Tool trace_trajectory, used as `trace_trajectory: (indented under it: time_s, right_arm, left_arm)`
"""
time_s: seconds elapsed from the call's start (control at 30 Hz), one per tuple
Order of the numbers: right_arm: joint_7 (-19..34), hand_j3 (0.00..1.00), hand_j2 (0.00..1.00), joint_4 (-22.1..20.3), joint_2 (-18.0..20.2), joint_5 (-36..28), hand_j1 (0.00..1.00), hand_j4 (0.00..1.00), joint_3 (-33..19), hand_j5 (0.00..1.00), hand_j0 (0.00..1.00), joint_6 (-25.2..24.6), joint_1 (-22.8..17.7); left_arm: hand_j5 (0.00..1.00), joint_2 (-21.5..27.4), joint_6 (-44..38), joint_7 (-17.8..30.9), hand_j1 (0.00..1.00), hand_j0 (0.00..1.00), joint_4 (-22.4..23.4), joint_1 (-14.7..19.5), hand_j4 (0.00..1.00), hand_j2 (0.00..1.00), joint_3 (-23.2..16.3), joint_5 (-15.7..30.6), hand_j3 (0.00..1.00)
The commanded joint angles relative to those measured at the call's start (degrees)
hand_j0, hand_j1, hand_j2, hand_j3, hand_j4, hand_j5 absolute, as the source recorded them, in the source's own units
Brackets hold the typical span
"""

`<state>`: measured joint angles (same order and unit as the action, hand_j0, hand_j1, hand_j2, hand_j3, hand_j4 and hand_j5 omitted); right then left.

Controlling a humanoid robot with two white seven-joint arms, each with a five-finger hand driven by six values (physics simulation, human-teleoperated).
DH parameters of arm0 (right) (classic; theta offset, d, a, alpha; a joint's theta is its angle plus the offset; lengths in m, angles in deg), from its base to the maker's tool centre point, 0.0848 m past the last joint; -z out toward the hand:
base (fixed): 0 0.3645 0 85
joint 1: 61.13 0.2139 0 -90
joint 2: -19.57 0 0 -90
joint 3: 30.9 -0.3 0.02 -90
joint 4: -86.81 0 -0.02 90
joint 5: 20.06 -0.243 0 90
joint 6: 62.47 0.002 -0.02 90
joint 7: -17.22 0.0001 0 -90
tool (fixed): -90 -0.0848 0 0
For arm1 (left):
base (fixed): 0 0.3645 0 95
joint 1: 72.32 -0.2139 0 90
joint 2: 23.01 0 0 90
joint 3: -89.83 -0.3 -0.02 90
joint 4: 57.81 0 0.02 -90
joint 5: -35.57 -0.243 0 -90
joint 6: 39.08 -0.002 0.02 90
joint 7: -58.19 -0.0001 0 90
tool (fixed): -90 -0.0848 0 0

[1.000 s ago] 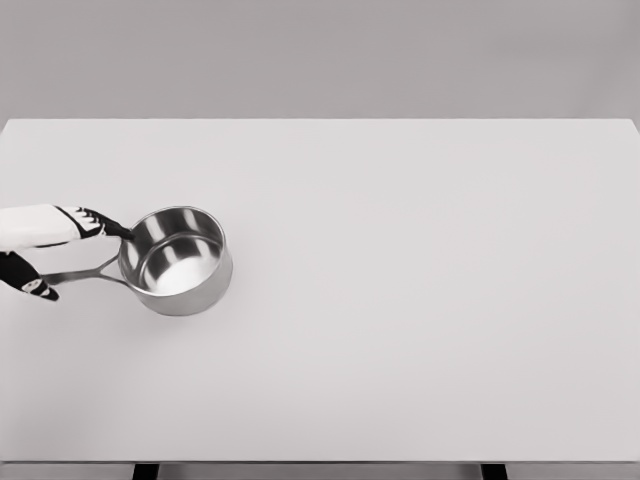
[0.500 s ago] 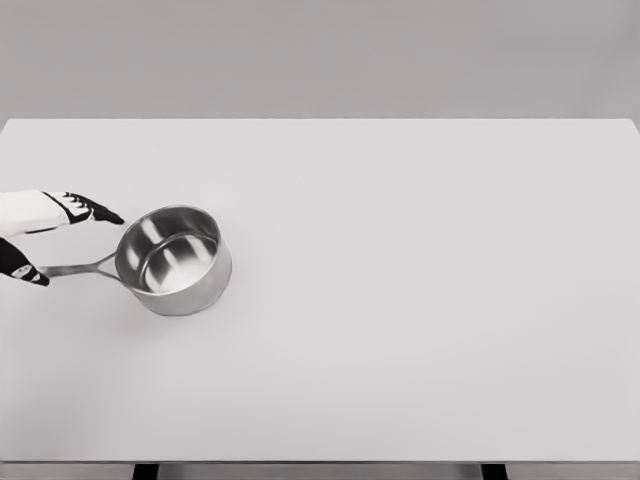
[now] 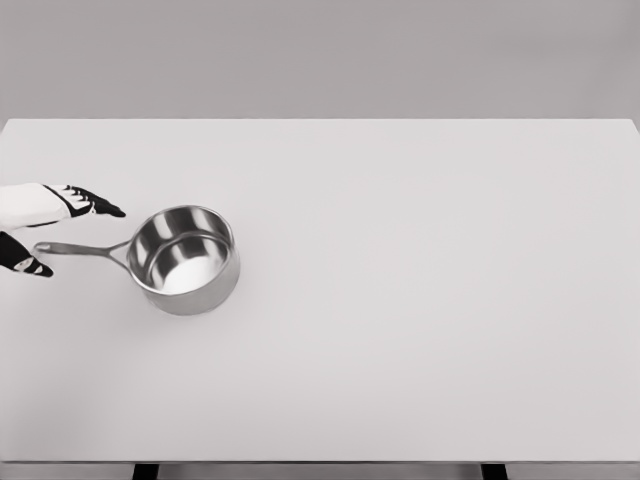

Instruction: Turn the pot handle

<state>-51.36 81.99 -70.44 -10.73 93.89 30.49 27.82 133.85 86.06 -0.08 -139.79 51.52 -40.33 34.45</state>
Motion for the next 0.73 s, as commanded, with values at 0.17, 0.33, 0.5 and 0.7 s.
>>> trace_trajectory:
  time_s: [0.17,0.33,0.5,0.7]
  right_arm:
    - [0.03,1.0,1.0,-0.02,0.01,-0.02,1.0,1.0,0.01,1.0,1.0,0.03,0.0]
    - [0.03,1.0,1.0,-0.02,0.01,-0.02,1.0,1.0,0.01,1.0,1.0,0.03,0.0]
    - [0.03,1.0,1.0,-0.02,0.01,-0.02,1.0,1.0,0.01,1.0,1.0,0.03,0.0]
    - [0.03,1.0,1.0,-0.02,0.01,-0.02,1.0,1.0,0.01,1.0,1.0,0.03,0.0]
  left_arm:
    - [1.0,0.64,-0.13,-0.26,1.0,1.0,-1.25,0.26,1.0,1.0,0.52,6.31,1.0]
    - [1.0,0.55,-0.13,-0.17,1.0,1.0,-0.54,3.25,1.0,1.0,2.46,8.42,1.0]
    - [1.0,-2.34,-0.13,-0.09,1.0,1.0,3.14,5.88,1.0,1.0,2.63,8.25,1.0]
    - [1.0,-11.58,-0.13,0.27,1.0,1.0,10.71,10.37,1.0,1.0,2.55,2.36,1.0]
